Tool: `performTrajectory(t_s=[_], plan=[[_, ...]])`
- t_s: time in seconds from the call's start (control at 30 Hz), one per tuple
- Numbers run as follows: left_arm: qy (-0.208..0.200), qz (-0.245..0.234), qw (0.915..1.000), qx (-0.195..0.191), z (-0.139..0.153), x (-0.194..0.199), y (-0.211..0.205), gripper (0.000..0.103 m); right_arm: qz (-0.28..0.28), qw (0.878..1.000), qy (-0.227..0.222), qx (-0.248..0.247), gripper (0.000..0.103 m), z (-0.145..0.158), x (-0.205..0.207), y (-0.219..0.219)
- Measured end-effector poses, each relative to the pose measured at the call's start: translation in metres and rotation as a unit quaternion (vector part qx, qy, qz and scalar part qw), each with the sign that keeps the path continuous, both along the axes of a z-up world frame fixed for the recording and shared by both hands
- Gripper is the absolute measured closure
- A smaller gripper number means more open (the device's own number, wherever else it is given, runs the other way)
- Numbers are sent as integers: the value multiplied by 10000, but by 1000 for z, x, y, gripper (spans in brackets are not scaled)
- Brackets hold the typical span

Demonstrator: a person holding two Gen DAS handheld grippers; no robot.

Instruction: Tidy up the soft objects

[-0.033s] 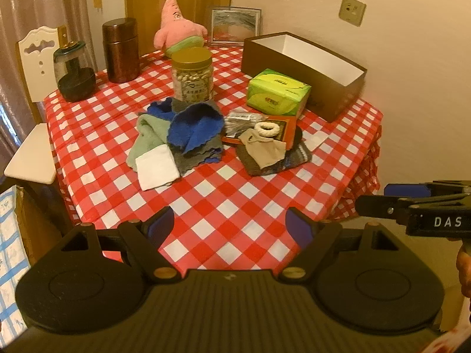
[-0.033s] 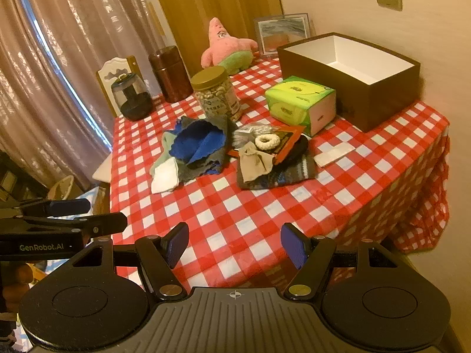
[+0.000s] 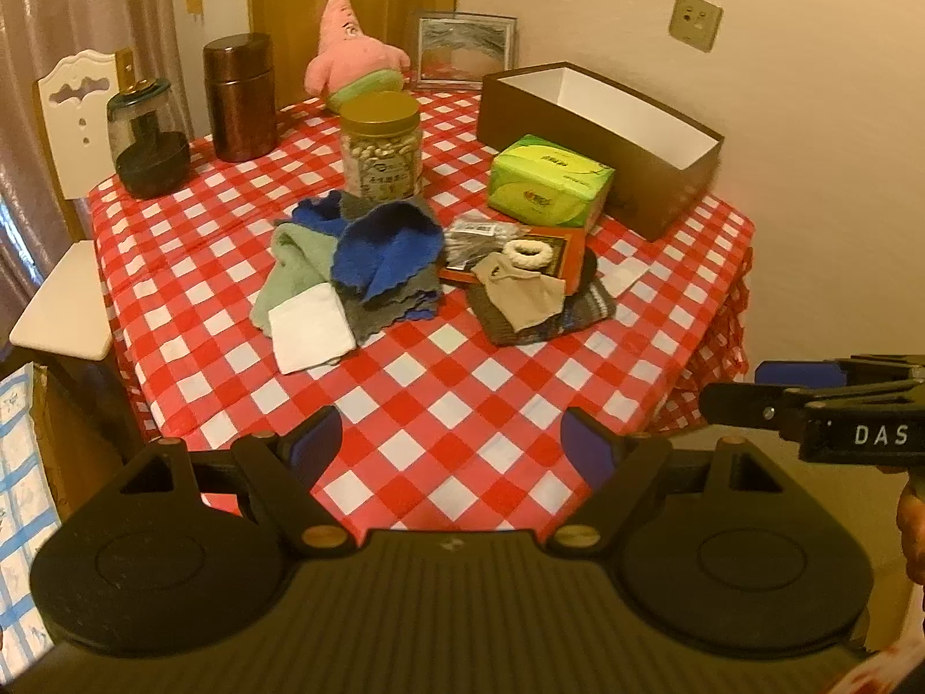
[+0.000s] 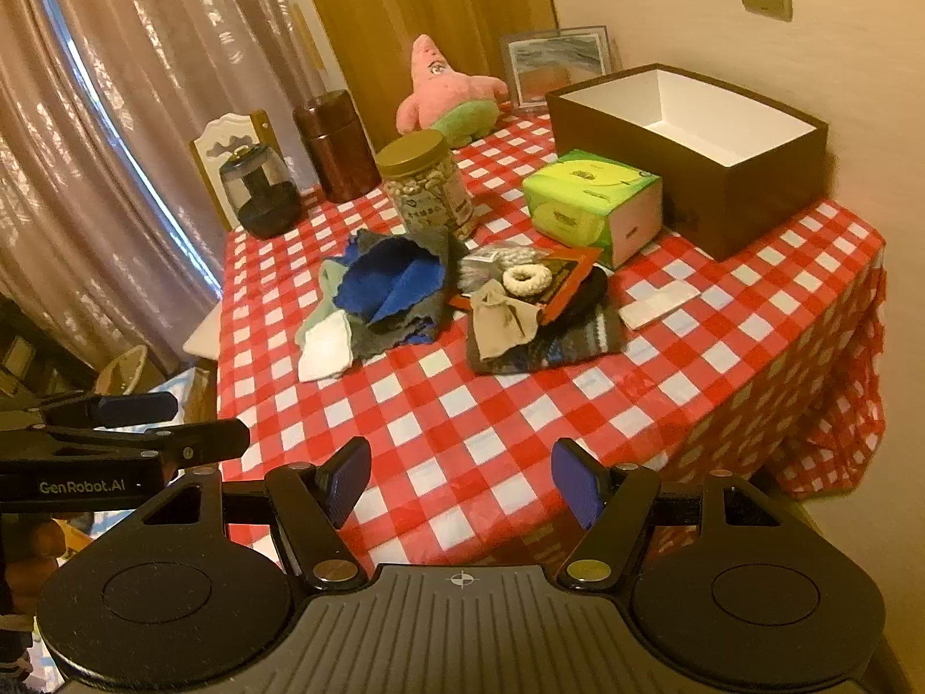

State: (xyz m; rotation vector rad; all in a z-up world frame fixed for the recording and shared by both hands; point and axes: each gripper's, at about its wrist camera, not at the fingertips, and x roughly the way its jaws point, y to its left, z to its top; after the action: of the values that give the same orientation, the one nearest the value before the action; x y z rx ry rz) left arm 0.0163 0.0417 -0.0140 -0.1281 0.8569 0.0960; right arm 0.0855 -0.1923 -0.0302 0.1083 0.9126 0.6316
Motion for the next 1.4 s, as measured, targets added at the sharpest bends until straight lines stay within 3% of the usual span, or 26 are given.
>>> performTrajectory(t_s=[0.43, 0.83, 1.4], plan=[[52, 560, 9984, -15, -9, 23, 15, 22, 450, 9988, -2, 180, 34, -11, 52, 10], [81, 1310, 9913, 73, -25, 57, 14, 22, 1304, 9911, -265, 37, 34, -37, 124, 29], [417, 2469, 9681, 65, -66, 82, 10, 22, 2435, 9673, -557, -448, 53, -104, 192, 76]])
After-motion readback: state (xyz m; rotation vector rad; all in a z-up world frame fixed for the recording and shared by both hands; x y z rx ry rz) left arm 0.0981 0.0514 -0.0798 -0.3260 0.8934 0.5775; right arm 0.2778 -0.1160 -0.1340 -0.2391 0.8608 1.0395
